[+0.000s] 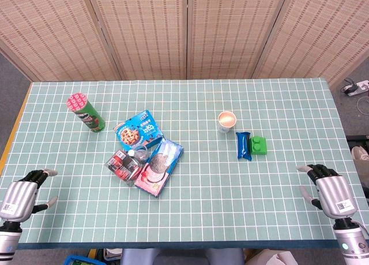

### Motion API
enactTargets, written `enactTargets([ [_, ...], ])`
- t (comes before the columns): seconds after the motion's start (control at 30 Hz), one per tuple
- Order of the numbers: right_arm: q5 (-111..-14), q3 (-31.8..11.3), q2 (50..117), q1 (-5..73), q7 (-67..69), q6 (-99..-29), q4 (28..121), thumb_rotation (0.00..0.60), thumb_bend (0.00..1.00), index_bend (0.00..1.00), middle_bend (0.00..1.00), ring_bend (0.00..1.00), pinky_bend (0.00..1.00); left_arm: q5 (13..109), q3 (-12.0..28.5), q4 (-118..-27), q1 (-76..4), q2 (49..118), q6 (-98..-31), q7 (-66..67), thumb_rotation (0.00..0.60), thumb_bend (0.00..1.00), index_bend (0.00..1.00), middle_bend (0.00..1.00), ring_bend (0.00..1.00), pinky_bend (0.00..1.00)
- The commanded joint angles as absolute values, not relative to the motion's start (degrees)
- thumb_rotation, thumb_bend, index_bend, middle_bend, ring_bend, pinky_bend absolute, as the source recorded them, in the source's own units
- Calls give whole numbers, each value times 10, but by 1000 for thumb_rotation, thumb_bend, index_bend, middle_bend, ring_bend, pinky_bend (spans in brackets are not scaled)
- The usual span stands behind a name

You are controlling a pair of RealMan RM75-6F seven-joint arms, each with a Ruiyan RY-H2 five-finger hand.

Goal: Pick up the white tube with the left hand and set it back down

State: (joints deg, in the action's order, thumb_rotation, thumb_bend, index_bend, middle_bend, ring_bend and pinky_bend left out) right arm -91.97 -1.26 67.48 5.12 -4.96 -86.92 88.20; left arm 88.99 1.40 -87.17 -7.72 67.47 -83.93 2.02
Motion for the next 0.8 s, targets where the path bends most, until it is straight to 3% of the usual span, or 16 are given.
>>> enactTargets([
  [0.03,-919,-12,675,51,-49,-868,882,600,293,332,387,320,481,890,15,-869,-77,677,-843,25,600,189,421,399,404,701],
  [0.37,-927,-13,669,45,-42,-885,886,600,293,332,387,320,482,901,15,-872,-84,682,-841,19,600,189,379,405,416,721],
  [0.47,-927,-14,665,42,-35,-890,888,600,292,332,386,320,481,905,20,-886,-93,678,-837,25,600,189,357,406,484,754],
  [0.53,-928,-15,663,40,-29,-895,888,600,292,332,387,320,481,904,23,-901,-100,675,-831,32,600,189,339,493,622,856],
  [0.67,-924,-15,658,33,-18,-902,885,600,292,332,387,320,481,903,27,-930,-114,668,-812,58,600,213,302,793,842,991],
  [0.8,-926,-15,651,23,-4,-921,886,600,293,332,387,320,481,900,31,-954,-131,669,-788,105,600,436,279,950,959,1000],
])
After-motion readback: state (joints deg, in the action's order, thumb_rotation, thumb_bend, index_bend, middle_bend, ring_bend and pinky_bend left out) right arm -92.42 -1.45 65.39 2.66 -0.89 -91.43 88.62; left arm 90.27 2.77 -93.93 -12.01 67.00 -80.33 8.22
